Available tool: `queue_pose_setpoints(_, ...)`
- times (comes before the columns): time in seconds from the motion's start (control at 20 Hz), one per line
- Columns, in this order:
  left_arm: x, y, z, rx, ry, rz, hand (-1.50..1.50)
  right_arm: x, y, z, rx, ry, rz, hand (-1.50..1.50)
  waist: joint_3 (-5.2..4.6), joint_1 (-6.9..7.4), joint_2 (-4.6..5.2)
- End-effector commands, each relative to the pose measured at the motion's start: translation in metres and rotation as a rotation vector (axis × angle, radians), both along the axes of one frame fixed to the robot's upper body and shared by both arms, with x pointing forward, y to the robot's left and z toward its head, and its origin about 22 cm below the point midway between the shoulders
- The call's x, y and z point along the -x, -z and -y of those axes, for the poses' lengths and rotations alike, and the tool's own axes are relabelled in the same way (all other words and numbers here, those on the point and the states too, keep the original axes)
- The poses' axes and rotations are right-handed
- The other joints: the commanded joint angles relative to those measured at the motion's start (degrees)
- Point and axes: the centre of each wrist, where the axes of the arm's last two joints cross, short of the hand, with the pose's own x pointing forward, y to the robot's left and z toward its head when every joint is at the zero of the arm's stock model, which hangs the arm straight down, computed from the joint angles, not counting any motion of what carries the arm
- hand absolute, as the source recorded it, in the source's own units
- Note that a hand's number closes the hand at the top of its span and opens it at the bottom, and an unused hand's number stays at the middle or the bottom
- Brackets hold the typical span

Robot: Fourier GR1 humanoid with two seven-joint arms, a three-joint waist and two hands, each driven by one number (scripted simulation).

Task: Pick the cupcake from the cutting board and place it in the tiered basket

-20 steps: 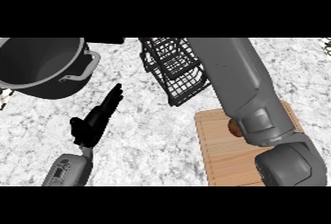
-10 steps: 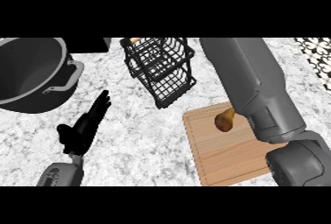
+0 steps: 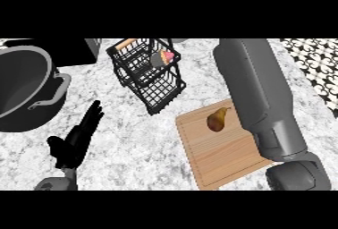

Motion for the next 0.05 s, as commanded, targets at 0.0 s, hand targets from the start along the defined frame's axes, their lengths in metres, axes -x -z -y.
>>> queue_pose_setpoints(0.0, 0.0034, 0.0021, -0.0052, -0.001, -0.046, -0.009, 0.00, 0.0108, 0.0099, 0.0083, -0.050, 0.006, -0.048, -1.50, 0.02, -1.87, -0.74)
